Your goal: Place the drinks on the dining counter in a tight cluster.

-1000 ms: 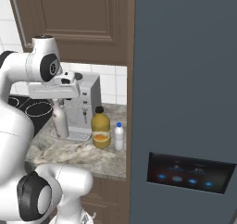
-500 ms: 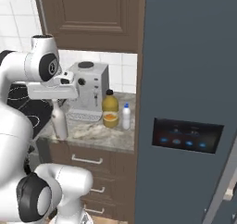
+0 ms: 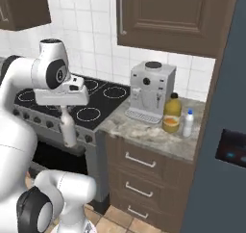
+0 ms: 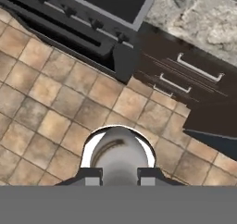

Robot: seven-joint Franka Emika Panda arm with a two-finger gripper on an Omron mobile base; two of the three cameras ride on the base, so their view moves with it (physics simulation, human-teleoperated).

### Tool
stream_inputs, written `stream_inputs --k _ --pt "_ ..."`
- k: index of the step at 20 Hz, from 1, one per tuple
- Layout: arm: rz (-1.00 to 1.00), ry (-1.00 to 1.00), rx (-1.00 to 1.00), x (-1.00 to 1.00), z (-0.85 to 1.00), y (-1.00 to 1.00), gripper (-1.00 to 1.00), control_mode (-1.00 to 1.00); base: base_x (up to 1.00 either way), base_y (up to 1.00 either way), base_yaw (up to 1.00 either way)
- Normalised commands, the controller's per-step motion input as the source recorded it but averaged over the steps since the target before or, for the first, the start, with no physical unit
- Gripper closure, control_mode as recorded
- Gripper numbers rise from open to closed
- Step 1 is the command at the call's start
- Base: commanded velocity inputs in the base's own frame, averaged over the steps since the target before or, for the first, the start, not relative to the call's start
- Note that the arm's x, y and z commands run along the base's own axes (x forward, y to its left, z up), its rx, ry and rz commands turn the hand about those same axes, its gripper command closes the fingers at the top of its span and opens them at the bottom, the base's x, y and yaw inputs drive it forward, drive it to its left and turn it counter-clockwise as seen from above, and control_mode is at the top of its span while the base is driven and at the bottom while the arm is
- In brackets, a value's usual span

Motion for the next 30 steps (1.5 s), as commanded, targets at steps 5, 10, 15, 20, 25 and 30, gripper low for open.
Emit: stream_inputs --k 5,10,15,20,25,30 --pt "0.00 0.00 0.00 0.00 0.00 0.00 1.00 1.00 0.00 0.58 0.91" --pt "0.00 0.00 0.00 0.00 0.00 0.00 1.00 1.00 0.00 0.37 0.97" --pt "0.00 0.00 0.00 0.00 0.00 0.00 1.00 1.00 0.00 0.26 1.00" --pt "0.00 0.00 0.00 0.00 0.00 0.00 1.00 1.00 0.00 0.24 1.00" --pt "0.00 0.00 0.00 0.00 0.00 0.00 1.00 1.00 0.00 0.20 1.00" --pt "0.00 0.00 0.00 0.00 0.00 0.00 1.00 1.00 0.00 0.15 1.00"
